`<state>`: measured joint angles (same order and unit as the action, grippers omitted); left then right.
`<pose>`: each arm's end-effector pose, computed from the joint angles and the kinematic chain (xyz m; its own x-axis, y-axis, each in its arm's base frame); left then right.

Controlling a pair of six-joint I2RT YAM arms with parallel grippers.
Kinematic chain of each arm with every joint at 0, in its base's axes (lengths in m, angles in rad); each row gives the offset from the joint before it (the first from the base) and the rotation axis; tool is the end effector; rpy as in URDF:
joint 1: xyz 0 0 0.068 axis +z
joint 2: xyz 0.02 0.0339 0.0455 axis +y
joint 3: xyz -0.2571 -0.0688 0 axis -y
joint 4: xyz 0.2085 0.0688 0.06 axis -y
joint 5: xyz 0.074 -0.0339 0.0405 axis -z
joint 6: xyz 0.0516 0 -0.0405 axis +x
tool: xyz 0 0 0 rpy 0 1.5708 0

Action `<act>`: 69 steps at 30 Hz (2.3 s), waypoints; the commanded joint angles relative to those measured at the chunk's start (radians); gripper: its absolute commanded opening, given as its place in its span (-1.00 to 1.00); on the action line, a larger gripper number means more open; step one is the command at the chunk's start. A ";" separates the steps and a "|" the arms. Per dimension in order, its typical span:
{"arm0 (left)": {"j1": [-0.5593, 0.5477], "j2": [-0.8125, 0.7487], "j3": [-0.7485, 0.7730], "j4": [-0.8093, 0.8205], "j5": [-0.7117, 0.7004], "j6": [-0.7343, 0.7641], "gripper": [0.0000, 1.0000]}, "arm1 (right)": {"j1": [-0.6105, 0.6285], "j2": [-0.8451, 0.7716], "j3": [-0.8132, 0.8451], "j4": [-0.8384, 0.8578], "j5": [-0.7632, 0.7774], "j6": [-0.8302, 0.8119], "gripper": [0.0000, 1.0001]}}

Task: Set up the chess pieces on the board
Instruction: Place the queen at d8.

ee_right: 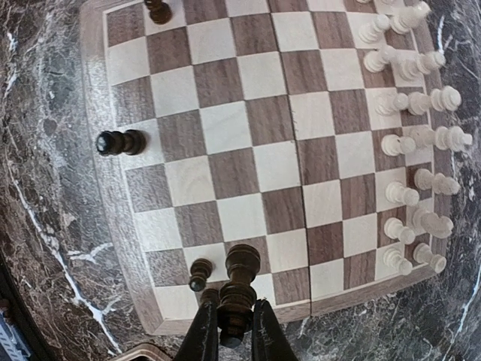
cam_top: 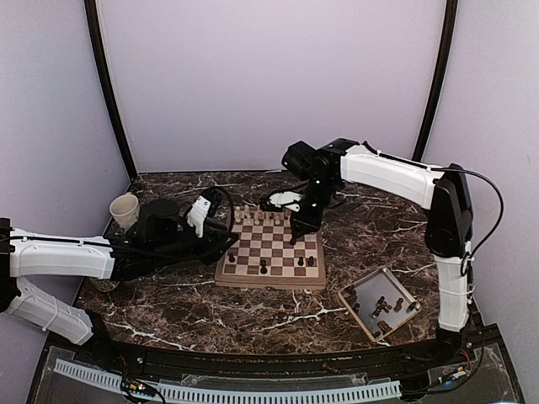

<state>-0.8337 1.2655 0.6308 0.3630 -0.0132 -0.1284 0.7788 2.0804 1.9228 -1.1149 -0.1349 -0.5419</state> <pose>0.1801 -0.1974 0.2497 -0.2726 0.1098 -0.9558 0.7027 0.7013 -0.1198 0.2781 0.2842 0.2449 -0.2094 -0.9247 -0.3181 -0.9713 0.2342 -0.0414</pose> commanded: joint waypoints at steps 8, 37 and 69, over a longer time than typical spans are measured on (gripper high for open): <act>0.012 -0.100 -0.071 0.024 -0.077 -0.017 -0.12 | 0.104 0.060 0.048 -0.057 -0.035 -0.019 -0.92; 0.011 -0.104 -0.100 0.037 -0.065 -0.036 -0.11 | 0.165 0.156 0.115 -0.077 -0.043 -0.022 -0.78; 0.012 -0.113 -0.073 -0.014 -0.031 -0.006 -0.09 | 0.160 0.042 0.047 -0.069 -0.032 -0.012 -0.37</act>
<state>-0.8272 1.1713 0.5404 0.3779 -0.0673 -0.1608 0.9340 2.2230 2.0026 -1.1782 -0.1524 -0.5636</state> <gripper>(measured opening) 0.457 0.307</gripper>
